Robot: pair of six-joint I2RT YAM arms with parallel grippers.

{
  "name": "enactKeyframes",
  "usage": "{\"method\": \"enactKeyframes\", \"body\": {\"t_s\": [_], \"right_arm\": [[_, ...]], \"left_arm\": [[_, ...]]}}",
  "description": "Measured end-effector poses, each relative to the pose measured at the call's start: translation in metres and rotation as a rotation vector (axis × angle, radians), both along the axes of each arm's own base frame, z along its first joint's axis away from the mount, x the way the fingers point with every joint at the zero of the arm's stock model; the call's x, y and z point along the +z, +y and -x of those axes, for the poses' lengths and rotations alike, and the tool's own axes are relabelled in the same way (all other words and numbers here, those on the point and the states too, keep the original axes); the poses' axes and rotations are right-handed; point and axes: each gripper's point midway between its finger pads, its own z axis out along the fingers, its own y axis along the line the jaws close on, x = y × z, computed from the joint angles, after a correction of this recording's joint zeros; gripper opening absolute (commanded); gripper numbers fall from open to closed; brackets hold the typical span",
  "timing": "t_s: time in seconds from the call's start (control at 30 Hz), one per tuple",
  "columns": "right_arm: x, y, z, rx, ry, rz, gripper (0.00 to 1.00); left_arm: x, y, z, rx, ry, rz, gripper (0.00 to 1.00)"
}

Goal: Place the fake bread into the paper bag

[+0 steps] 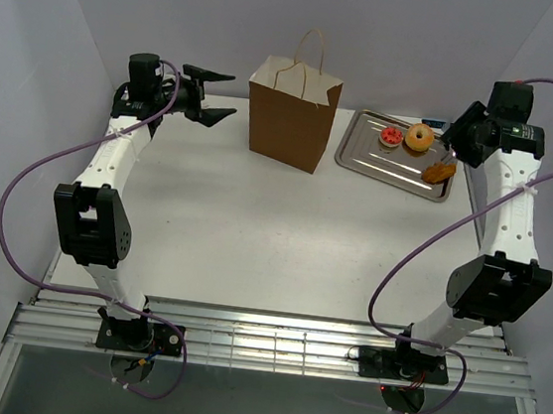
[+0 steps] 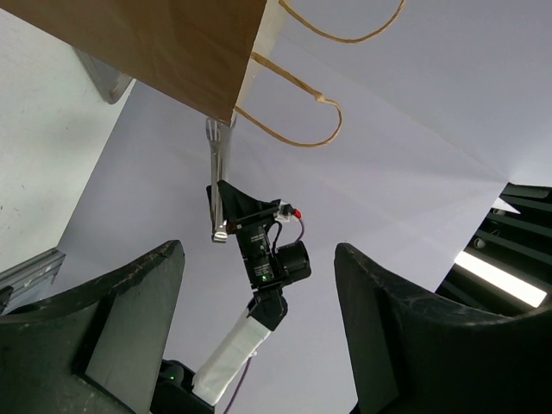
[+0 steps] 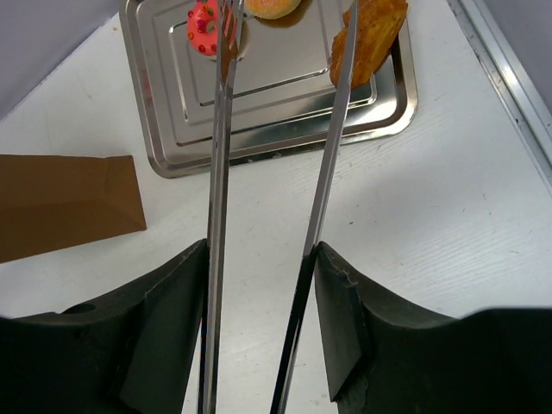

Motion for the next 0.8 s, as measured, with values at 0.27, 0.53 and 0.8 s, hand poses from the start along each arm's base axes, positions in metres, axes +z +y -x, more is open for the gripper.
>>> {"method": "enactKeyframes", "body": {"t_s": [0.27, 0.53, 0.8], "right_arm": [[-0.044, 0.004, -0.008, -0.011, 0.104, -0.059, 0.57], [-0.081, 0.005, -0.014, -0.023, 0.185, -0.091, 0.60], [-0.108, 0.003, -0.023, -0.027, 0.236, -0.095, 0.61]], "left_arm": [[0.004, 0.000, -0.001, -0.003, -0.019, 0.004, 0.80], [0.004, 0.000, 0.000, -0.007, -0.026, -0.006, 0.80], [0.001, 0.019, -0.005, 0.031, -0.015, -0.015, 0.80]]}}
